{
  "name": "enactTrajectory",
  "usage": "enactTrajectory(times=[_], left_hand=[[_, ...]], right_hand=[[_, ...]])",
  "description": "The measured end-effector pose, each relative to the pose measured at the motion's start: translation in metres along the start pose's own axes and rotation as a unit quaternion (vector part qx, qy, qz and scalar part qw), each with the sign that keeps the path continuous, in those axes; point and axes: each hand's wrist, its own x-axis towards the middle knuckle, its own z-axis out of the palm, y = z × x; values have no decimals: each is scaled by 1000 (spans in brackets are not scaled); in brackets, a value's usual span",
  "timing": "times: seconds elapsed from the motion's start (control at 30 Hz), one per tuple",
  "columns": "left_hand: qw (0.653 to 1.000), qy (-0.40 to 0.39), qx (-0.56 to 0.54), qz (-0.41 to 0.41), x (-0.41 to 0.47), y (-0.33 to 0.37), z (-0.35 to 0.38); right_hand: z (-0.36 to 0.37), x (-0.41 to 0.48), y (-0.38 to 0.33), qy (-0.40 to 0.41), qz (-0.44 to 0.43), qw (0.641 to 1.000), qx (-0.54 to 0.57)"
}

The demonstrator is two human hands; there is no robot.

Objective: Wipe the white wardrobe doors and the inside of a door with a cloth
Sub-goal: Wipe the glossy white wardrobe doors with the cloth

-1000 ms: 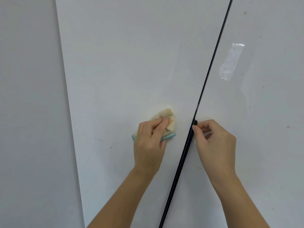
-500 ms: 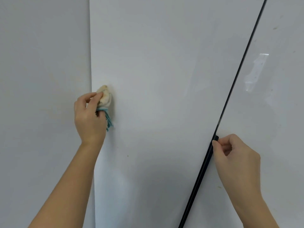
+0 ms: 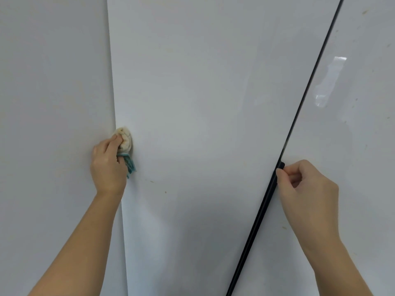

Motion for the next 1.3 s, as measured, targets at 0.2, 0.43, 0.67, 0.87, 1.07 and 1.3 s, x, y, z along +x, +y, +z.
enactTrajectory(times=[0.2, 0.43, 0.67, 0.87, 1.07, 1.3], left_hand=[[990, -32, -69, -118, -52, -11, 6], [971, -29, -150, -182, -85, 44, 9], [972, -40, -211, -94, -127, 123, 2], [968, -40, -249, 21, -155, 182, 3], [960, -70, -251, 106, -182, 216, 5], [943, -72, -196, 260, -183, 187, 11]], right_hand=[[0, 0, 1, 3, 7, 1000, 13], [1, 0, 3, 11, 6, 1000, 2], [1, 0, 6, 30, -17, 999, -43], [4, -5, 13, 22, 0, 1000, -14], [7, -10, 21, 9, 8, 1000, -20], [7, -17, 28, -21, 14, 999, -48]])
